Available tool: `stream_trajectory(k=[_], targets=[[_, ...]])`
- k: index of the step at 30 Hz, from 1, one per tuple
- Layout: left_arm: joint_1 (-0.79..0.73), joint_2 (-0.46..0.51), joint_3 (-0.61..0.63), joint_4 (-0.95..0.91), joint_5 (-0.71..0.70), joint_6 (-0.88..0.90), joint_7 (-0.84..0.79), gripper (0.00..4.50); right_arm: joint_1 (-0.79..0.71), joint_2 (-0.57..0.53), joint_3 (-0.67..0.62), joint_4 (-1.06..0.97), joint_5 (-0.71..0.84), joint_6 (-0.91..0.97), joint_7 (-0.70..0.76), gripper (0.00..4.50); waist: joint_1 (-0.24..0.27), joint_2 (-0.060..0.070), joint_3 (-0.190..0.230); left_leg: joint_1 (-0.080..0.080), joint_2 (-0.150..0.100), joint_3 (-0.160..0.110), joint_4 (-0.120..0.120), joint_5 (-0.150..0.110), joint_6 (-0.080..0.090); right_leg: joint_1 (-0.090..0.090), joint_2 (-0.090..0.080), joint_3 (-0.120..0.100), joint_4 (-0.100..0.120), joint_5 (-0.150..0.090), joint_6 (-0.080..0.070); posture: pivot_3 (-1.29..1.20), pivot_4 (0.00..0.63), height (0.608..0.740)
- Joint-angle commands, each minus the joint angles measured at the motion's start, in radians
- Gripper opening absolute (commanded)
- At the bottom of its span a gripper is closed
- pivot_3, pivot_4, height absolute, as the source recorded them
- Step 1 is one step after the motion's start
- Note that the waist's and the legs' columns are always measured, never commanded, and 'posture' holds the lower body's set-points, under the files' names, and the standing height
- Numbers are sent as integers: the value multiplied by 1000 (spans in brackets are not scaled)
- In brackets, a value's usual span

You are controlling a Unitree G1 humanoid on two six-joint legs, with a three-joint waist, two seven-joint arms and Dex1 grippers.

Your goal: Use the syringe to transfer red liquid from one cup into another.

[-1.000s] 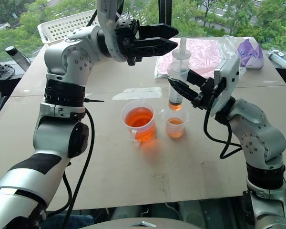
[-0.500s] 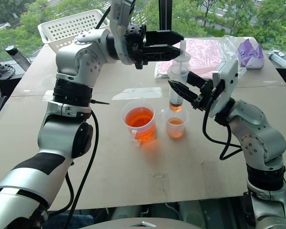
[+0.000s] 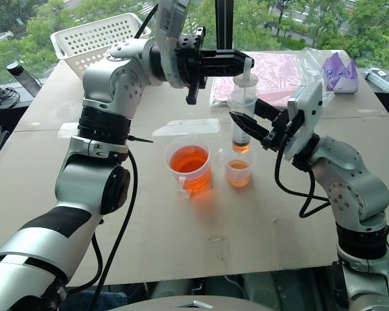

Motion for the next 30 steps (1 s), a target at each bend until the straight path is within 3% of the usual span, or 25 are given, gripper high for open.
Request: stream_trajectory(k=[1, 21, 24, 30], targets=[[15, -4, -44, -36, 20, -5, -28, 42, -44, 5, -35, -32, 30, -27, -11, 1482, 0, 0, 0, 0, 0, 0, 0, 0, 0, 0, 0, 0, 0, 0, 0, 0, 150, 740], [106, -16, -115, -67, 62, 18, -44, 42, -87, -35, -100, -16, 98, -12, -35, 1482, 0, 0, 0, 0, 0, 0, 0, 0, 0, 0, 0, 0, 0, 0, 0, 0, 150, 740], [108, -24, -110, -72, 58, 21, -36, 867, -86, -34, -100, -15, 99, -14, -38, 1482, 0, 0, 0, 0, 0, 0, 0, 0, 0, 0, 0, 0, 0, 0, 0, 0, 150, 740], [78, -34, -49, -67, 55, 18, 54, 3538, -64, -36, -97, -22, 99, -13, -41, 1482, 2, 0, 0, -1, 0, 0, 1, 0, 0, 0, 0, 0, 0, 0, 0, 0, 150, 740]])
